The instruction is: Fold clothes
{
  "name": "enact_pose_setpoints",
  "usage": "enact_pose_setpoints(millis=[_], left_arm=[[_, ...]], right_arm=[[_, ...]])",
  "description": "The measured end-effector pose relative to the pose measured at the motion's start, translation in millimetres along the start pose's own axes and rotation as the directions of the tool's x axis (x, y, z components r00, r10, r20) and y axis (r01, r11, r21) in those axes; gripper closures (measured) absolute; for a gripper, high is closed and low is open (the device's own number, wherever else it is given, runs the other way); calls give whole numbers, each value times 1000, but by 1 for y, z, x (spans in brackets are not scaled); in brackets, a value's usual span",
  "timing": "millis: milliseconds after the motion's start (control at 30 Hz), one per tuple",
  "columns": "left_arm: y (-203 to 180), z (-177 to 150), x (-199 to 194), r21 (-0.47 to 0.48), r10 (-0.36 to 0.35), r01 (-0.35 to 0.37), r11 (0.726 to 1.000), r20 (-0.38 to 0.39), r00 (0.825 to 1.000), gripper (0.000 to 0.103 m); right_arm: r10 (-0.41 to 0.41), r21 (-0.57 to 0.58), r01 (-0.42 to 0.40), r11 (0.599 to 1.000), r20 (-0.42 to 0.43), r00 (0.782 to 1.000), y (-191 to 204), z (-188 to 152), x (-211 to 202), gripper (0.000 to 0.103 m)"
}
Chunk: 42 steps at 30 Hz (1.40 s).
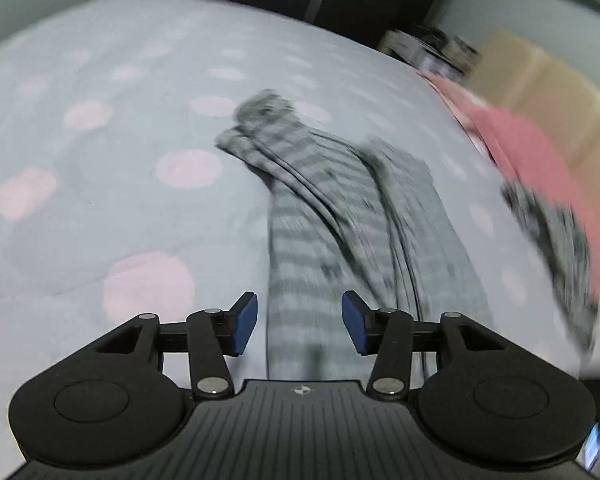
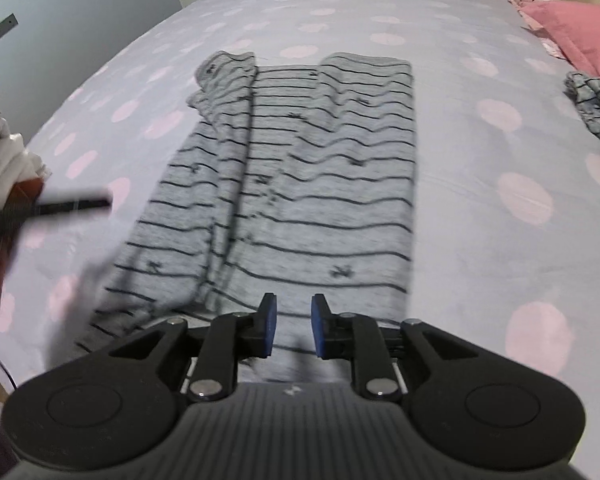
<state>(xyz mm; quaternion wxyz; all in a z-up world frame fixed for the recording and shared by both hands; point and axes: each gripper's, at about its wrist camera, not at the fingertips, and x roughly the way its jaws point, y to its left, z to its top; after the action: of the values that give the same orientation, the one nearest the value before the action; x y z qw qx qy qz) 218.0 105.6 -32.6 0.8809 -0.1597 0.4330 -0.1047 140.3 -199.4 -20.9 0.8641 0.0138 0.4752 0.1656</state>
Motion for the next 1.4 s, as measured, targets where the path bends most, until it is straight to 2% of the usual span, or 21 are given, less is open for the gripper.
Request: enact_pose_setpoints(millis=[100, 133, 200, 267, 467, 600, 667, 700, 733, 833, 900, 967, 1067, 1133, 1167, 1200, 1233, 1267, 1300, 1333, 1400], left_arm=[[15, 30, 32, -96, -10, 7, 995, -33, 999, 56], [16, 39, 43, -100, -6, 2, 995, -42, 999, 56], [17, 54, 62, -103, -6, 0, 995, -59, 998, 54], [18, 70, 79, -116, -12, 4, 993, -63, 998, 54], [32, 106, 122, -241, -24, 11, 971, -51, 998, 51], [39, 118, 144, -276, -2, -6, 961, -29, 1000, 52], [40, 120, 150, -283, 0, -4, 959, -14, 1000, 68], [40, 121, 152, -279, 11, -14, 960, -12, 1000, 87], [37, 122, 151, -265, 21, -22, 964, -6, 1000, 94], [24, 131, 142, -189, 38, -28, 982, 51, 998, 103], [10, 140, 132, -136, 35, -24, 990, 79, 996, 103], [-6, 149, 127, -70, 2, 4, 998, 80, 997, 103], [-26, 159, 124, -4, 53, -53, 999, 59, 997, 103], [-27, 158, 126, -16, 119, -119, 993, 24, 993, 103], [-23, 155, 128, -28, 143, -142, 989, 9, 990, 102], [-20, 153, 130, -40, 166, -166, 985, -7, 986, 95], [-17, 151, 132, -54, 186, -187, 981, -21, 982, 83], [-11, 149, 133, -82, 191, -193, 978, -29, 981, 75], [-4, 146, 134, -116, 190, -194, 974, -38, 981, 60], [1, 142, 137, -142, 187, -193, 971, -51, 981, 55], [9, 137, 141, -184, 179, -190, 964, -71, 981, 56]], right_arm=[[-56, -18, 56, 998, -5, 998, -12, -5, 2, 76], [-83, -32, 83, 996, -5, 996, -15, -6, 4, 69], [-137, -61, 137, 989, -5, 991, -21, -7, 6, 63], [-179, -117, 177, 977, -9, 984, -22, -5, 10, 63], [-153, -226, 135, 965, -67, 986, -14, -1, 17, 61], [-158, -257, 134, 957, -76, 985, -12, -2, 23, 61], [-154, -242, 129, 962, -88, 984, -16, -3, 27, 61], [-152, -234, 126, 964, -96, 984, -17, -2, 29, 61], [-148, -229, 122, 966, -100, 984, -18, -2, 29, 61], [-139, -236, 114, 965, -93, 986, -14, -1, 28, 61], [-131, -251, 107, 962, -84, 988, -11, -1, 26, 61], [-125, -259, 101, 960, -78, 989, -7, 0, 24, 61], [-105, -269, 82, 960, -74, 992, -2, 1, 21, 61], [-97, -273, 74, 959, -73, 993, -1, 1, 20, 61], [-99, -274, 75, 959, -73, 992, 0, 1, 19, 61], [-100, -275, 76, 958, -73, 992, 0, 0, 19, 61], [-100, -274, 77, 959, -72, 992, -1, 0, 18, 61], [-101, -273, 78, 959, -70, 992, -1, 0, 18, 61], [-100, -272, 77, 959, -70, 993, -2, 0, 18, 61], [-98, -270, 76, 960, -68, 993, -2, 0, 17, 61], [-95, -269, 74, 960, -66, 993, -3, 0, 16, 61]])
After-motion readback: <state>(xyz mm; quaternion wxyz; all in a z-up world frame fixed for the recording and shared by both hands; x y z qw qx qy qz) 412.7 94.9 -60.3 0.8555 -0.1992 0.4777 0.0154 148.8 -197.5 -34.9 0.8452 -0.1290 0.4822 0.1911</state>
